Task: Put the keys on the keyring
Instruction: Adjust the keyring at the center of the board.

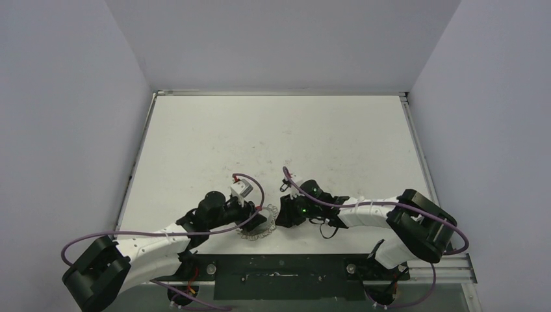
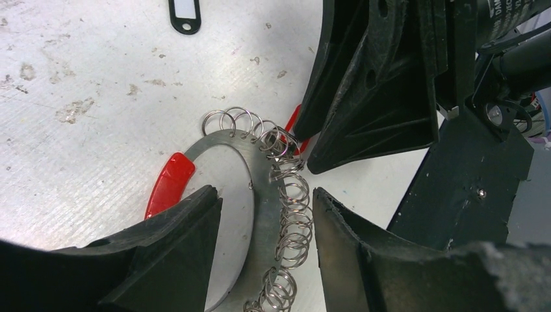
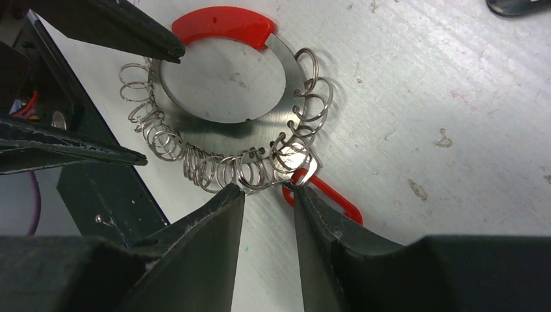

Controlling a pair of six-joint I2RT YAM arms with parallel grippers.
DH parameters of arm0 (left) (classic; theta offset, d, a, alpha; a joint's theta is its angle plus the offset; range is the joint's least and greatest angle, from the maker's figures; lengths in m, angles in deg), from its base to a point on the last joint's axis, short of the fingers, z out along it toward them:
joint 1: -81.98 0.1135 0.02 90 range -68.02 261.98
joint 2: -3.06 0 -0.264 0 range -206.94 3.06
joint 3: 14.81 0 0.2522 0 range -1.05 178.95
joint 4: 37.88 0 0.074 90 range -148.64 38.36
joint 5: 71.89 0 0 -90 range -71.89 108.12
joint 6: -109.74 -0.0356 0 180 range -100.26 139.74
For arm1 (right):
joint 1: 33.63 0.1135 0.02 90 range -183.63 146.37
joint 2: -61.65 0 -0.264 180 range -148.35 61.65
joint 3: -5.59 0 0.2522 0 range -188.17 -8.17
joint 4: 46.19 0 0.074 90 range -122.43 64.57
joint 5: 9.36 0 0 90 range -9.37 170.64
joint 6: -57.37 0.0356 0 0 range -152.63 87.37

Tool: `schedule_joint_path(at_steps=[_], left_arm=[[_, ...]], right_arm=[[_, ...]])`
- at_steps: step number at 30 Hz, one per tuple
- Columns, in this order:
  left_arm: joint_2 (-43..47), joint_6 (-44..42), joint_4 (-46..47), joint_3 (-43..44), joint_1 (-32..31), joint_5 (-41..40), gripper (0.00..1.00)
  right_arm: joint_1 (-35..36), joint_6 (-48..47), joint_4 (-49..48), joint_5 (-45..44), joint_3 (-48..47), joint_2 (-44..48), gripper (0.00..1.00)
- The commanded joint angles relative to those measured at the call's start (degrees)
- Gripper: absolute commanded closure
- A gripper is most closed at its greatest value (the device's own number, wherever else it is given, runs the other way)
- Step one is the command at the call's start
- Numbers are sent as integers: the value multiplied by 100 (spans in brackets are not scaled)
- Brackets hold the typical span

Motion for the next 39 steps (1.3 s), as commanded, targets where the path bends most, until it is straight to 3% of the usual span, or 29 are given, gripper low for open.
schedule_joint_path(at_steps=[1, 5, 9, 11, 17, 21, 25, 30, 35, 39], left_arm=[[162, 81, 81, 217, -27, -197, 48], [314, 184, -82, 208, -27, -269, 50], [377, 409, -292, 205, -32, -457, 53], [356, 507, -320, 184, -27, -480, 53], [134, 884, -388, 223, -32, -558, 55], [-8, 958, -375, 274, -29, -536, 56], [-64, 1004, -365, 318, -29, -533, 56], [-51, 1051, -397, 338, -31, -524, 56], [19, 1085, -449, 308, -28, -524, 56], [90, 1094, -452, 262, -29, -546, 56]], right_arm=[[120, 128, -458, 132, -49, -65, 66], [285, -209, 104, -173, -228, 113, 67], [469, -533, 830, -768, -377, 494, 54], [527, -647, 1044, -958, -385, 692, 53], [672, -926, 1079, -792, -328, 1032, 66], [813, -1021, 1036, -743, -438, 868, 69], [1012, -1156, 1076, -836, -718, 490, 67], [1270, -1327, 1186, -1190, -1039, 104, 56], [1385, -1352, 1103, -1149, -1174, -151, 67], [1505, -1410, 1115, -1272, -1142, -197, 67]])
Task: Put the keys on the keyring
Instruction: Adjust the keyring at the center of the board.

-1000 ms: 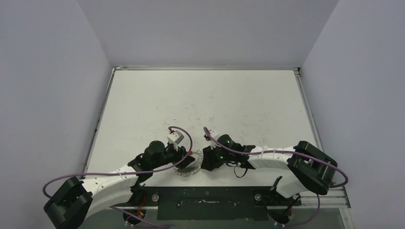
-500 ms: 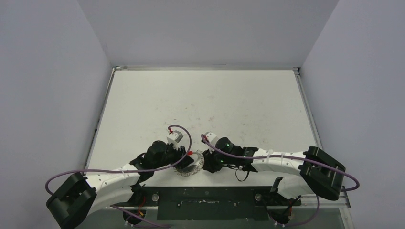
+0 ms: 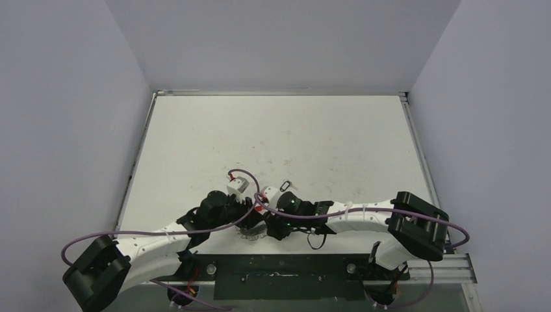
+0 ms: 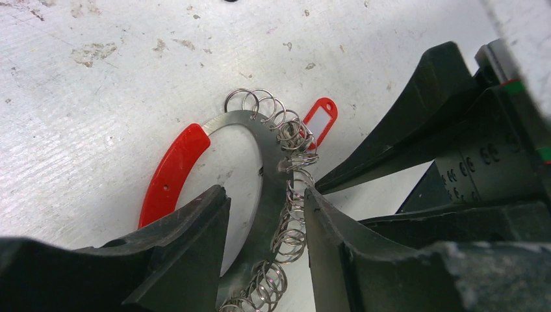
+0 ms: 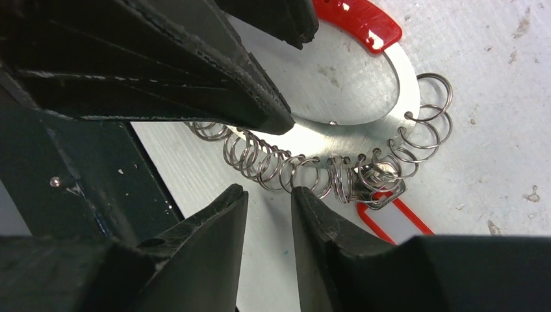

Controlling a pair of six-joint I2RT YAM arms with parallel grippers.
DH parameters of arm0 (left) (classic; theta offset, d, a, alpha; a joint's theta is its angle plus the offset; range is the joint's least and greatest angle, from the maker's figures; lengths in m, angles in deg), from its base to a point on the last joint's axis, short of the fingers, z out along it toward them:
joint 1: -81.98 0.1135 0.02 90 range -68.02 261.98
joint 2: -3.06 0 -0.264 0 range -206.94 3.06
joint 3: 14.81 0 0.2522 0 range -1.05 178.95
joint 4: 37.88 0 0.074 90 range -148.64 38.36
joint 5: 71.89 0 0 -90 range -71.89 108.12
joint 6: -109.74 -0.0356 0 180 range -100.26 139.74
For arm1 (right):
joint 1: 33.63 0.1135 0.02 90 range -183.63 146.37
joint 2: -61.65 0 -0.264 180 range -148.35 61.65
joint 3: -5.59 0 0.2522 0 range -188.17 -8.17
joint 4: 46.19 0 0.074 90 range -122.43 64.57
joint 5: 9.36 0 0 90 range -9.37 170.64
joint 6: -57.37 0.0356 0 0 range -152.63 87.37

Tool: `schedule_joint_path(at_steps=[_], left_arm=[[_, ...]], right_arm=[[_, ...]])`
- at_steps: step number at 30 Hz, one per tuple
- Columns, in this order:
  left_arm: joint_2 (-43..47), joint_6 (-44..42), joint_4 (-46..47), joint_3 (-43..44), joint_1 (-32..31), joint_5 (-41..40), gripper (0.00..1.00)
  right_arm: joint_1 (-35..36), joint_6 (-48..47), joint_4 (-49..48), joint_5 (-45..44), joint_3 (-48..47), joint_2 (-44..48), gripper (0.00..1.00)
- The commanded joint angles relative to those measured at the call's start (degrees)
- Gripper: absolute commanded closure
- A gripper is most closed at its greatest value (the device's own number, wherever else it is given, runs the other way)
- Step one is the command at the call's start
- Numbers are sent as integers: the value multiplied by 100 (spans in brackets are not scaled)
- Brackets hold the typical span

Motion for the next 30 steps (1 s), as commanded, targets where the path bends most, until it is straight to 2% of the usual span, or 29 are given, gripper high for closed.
schedule_joint_path(at_steps=[1, 4, 9, 15, 23, 29, 30], left_arm=[[156, 43, 92, 151, -27, -41, 56], [188, 46, 139, 116, -32, -50, 56], [229, 40, 142, 114, -29, -35, 56], [256, 33, 126, 115, -25, 18, 56], [363, 1, 10, 112, -25, 22, 56], [547, -82, -123, 90, -25, -10, 56], [585, -91, -152, 96, -25, -15, 56]], right_arm=[[157, -163, -111, -354, -155, -57, 66], [253, -296, -164, -598, -65, -69, 63], [469, -483, -155, -901, -112, -210, 63], [752, -649, -97, -1375, -222, -407, 73], [866, -666, 13, -2011, -190, -77, 99], [857, -801, -25, -1897, -82, 311, 100], [860, -849, -57, -1780, -58, 328, 98]])
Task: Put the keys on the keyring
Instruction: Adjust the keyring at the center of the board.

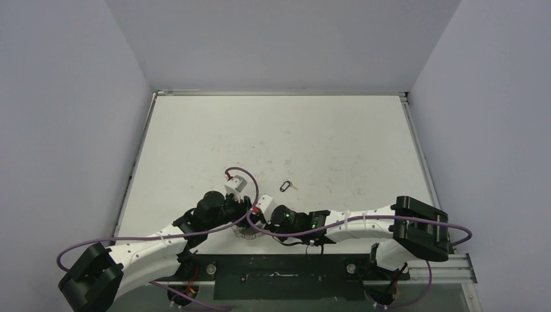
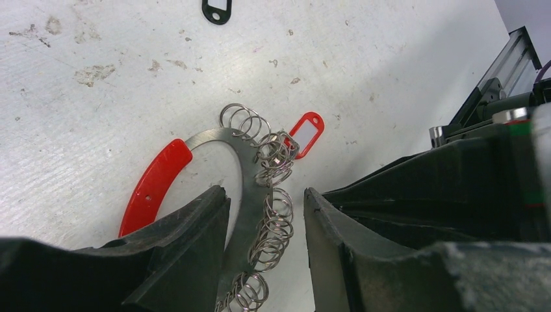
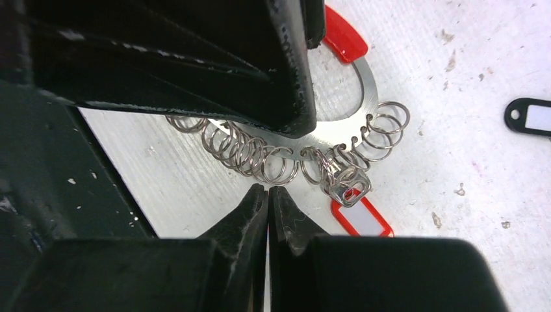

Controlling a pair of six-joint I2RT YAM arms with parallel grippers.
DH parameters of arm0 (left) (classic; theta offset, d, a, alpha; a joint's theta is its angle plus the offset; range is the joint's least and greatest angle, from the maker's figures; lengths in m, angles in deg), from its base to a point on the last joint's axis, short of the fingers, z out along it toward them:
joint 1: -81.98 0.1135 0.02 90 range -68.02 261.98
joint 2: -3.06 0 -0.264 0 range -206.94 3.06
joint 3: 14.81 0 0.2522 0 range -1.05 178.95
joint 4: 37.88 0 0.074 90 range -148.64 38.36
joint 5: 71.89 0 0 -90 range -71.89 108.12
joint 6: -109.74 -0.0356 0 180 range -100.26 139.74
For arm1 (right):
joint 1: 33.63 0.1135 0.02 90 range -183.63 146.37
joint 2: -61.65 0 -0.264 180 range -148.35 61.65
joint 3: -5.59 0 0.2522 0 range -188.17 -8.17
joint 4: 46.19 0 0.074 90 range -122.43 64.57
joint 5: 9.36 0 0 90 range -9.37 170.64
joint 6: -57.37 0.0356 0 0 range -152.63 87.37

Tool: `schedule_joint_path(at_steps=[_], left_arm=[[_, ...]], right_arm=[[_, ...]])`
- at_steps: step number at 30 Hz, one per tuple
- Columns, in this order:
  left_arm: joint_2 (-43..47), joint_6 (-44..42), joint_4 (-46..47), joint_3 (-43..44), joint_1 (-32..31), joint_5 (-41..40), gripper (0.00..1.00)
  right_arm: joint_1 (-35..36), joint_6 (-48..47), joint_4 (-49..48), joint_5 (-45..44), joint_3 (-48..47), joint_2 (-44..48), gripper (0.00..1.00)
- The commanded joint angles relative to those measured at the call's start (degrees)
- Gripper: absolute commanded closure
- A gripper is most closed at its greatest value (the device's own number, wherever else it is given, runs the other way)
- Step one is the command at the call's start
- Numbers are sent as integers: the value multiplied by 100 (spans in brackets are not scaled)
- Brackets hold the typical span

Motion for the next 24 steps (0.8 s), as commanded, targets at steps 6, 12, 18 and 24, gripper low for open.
schedule_joint_path(at_steps=[6, 12, 18, 24], left_arm=[[375, -137, -200, 64, -19, -37, 56], [415, -121, -264, 59, -23, -34, 56], [430, -95, -271, 53, -18, -26, 56], [459, -102, -292, 53, -16, -16, 56]], right_arm=[[20, -357, -250, 462, -60, 151, 73], [56, -281, -102, 170, -373, -200, 61], [67, -247, -25, -175, -550, -373, 54], [67, -275, -24, -287, -623, -457, 74]])
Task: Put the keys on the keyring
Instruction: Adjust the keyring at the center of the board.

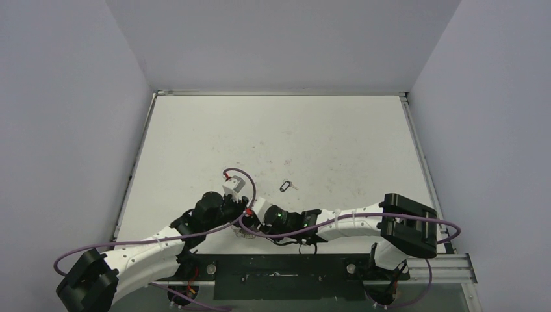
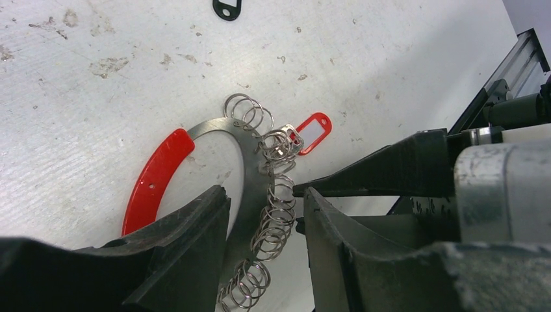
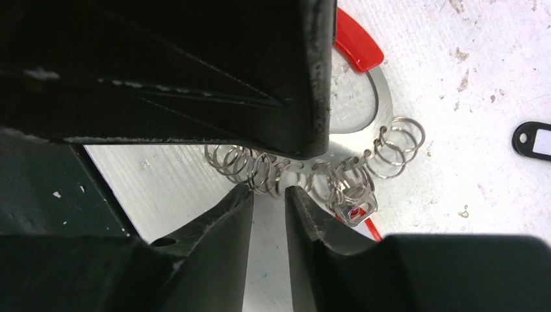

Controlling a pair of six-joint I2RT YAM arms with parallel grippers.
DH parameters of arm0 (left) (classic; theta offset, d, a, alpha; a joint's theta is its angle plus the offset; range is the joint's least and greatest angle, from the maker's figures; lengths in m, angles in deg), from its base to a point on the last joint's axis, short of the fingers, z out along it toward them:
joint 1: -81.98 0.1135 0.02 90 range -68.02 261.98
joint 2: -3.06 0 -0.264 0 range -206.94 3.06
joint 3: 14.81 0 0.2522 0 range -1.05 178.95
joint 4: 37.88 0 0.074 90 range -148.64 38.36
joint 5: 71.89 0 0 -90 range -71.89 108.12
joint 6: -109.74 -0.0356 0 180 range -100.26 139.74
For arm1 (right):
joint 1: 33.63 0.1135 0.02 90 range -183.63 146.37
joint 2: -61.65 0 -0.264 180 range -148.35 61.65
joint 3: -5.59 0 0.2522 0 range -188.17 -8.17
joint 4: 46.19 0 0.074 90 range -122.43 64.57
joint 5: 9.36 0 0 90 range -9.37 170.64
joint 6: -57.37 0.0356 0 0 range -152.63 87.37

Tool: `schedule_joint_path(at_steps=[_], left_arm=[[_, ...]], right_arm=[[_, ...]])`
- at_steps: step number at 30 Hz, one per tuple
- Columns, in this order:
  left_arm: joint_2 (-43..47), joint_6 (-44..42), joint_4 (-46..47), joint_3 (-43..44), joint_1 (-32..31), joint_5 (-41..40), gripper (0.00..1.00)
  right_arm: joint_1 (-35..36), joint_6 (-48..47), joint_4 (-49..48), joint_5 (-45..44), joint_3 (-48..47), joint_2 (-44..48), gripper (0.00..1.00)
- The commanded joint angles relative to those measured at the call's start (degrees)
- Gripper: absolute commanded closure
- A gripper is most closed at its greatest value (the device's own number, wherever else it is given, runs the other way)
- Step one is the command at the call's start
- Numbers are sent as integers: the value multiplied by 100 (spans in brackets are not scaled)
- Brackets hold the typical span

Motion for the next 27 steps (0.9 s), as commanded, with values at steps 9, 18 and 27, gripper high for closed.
schedule_joint_path(at_steps=[9, 18, 27], left_arm=[[161, -78, 32, 27, -27, 57, 56], [212, -99, 23, 11, -26, 33, 56], [203, -127, 41, 1, -26, 35, 56]], right_arm=[[13, 13, -161, -318, -228, 4, 98], [-478, 422, -538, 374, -52, 261, 100], [-1052, 791, -680, 1296, -115, 15, 100]])
